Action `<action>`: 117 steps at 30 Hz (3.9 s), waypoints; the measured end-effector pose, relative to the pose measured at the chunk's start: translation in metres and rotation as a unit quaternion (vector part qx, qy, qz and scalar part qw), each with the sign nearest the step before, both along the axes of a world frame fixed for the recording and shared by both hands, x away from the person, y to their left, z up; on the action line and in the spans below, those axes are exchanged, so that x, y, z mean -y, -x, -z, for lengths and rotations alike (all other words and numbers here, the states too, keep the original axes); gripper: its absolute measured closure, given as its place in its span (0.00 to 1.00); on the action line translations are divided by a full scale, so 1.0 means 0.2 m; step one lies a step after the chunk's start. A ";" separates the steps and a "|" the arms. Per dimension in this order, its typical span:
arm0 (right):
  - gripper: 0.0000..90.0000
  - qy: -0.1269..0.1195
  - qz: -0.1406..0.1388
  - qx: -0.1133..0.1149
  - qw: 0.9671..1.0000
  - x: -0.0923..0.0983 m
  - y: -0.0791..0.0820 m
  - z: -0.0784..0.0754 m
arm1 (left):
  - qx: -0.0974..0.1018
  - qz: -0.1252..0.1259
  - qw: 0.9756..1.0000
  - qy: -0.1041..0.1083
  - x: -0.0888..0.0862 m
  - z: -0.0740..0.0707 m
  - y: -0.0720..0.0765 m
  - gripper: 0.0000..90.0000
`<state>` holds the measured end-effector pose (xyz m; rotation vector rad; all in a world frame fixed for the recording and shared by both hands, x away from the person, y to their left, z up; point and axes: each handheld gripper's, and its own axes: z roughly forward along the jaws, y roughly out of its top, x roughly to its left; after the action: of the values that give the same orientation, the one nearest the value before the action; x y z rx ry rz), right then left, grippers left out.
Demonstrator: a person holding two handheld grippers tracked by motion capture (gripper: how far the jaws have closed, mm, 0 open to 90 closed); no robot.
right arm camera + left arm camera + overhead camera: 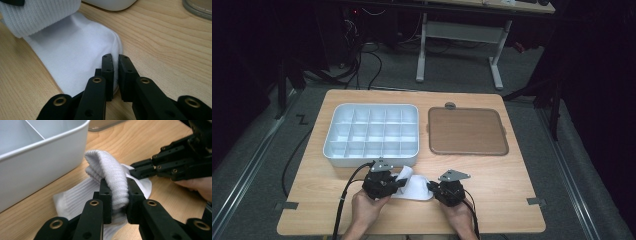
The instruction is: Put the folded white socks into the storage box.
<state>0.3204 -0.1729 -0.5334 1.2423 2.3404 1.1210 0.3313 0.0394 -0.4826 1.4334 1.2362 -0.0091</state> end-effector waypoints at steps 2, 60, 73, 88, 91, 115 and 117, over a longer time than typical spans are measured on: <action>0.94 0.002 -0.003 0.003 1.000 0.00 0.00 0.00 | 0.004 0.000 1.000 -0.008 0.01 0.01 0.00 0.87; 0.94 0.027 -0.019 -0.023 0.999 0.00 -0.09 -0.03 | 0.003 0.027 0.995 -0.091 0.31 0.20 -0.07 0.86; 0.93 0.053 -0.018 -0.038 0.998 -0.02 -0.10 -0.06 | -0.003 0.036 0.996 -0.079 0.29 0.17 -0.04 0.62; 0.79 0.069 -0.010 -0.059 0.996 -0.02 -0.09 -0.11 | 0.005 0.011 1.000 0.006 0.06 -0.02 -0.04 0.47; 0.77 0.069 -0.005 -0.052 0.996 0.00 -0.07 -0.13 | 0.007 -0.011 1.000 0.003 0.00 0.00 -0.06 0.48; 0.68 0.094 -0.014 0.011 0.995 -0.18 0.03 -0.22 | 0.014 -0.041 0.996 -0.073 0.02 0.25 -0.11 0.51; 0.69 0.110 -0.007 0.011 0.994 -0.17 0.03 -0.18 | 0.016 -0.046 0.996 -0.079 0.02 0.25 -0.10 0.51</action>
<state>0.3146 -0.1397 -0.4966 1.1320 2.3831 0.8487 0.3523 0.0349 -0.5332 1.5061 1.2985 0.1768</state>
